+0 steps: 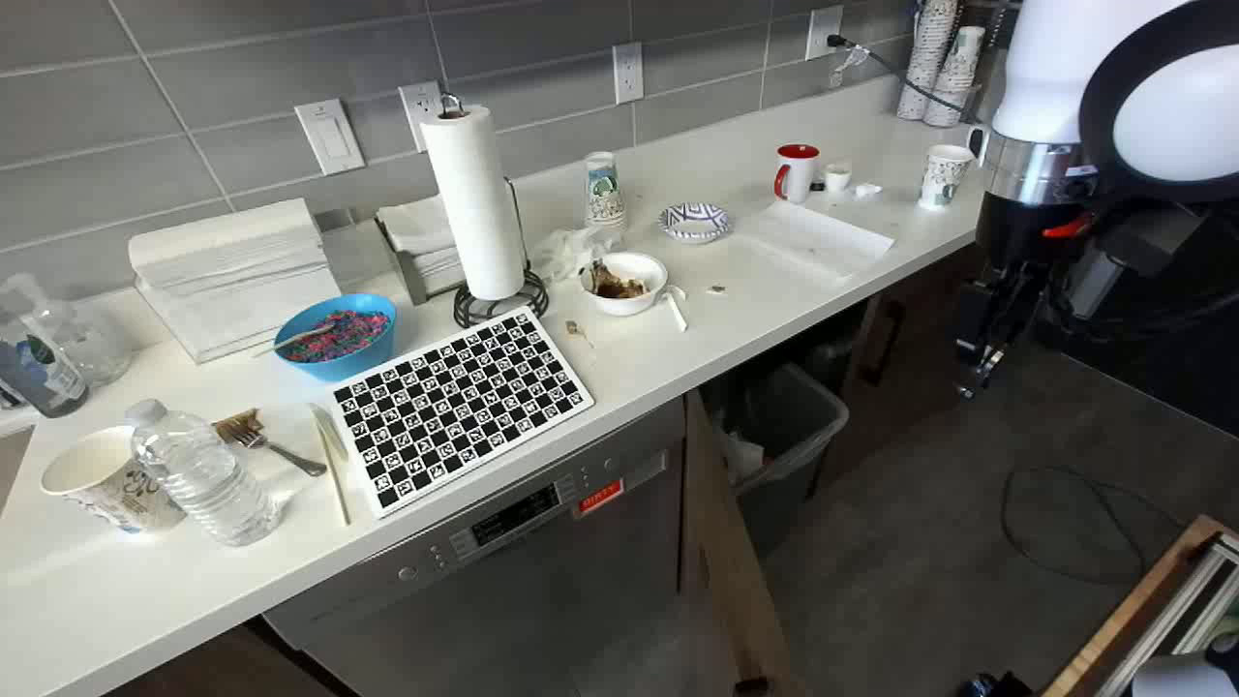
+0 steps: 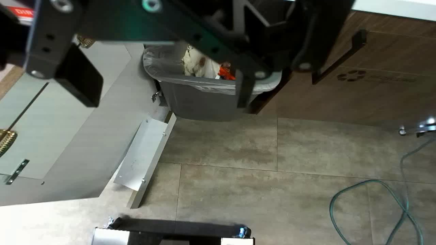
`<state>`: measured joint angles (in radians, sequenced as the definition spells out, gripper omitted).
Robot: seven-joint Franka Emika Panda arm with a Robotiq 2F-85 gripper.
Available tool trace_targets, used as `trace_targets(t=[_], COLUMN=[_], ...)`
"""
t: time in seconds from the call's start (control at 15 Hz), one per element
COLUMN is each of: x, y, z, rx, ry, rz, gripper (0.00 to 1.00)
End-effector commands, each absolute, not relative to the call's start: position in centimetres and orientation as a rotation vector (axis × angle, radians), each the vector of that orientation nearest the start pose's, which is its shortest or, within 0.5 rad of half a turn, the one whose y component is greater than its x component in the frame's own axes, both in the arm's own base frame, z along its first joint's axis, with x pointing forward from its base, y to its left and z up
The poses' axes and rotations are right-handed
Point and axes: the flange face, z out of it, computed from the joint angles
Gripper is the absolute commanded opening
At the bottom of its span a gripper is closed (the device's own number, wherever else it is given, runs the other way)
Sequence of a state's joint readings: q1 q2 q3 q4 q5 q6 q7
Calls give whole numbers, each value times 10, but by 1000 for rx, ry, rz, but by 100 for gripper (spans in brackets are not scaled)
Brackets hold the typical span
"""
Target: Put the white wrapper in the bin
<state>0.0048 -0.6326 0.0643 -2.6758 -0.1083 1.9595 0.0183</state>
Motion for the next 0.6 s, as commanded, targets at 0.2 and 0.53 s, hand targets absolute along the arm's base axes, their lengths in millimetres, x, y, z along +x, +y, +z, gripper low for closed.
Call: trace_targets(t=[0.2,0.53], x=[338,346], y=[16,16], z=[422,420], rx=[-3275,-3267], ry=[-134,-135], rz=[133,95], gripper=[100,100])
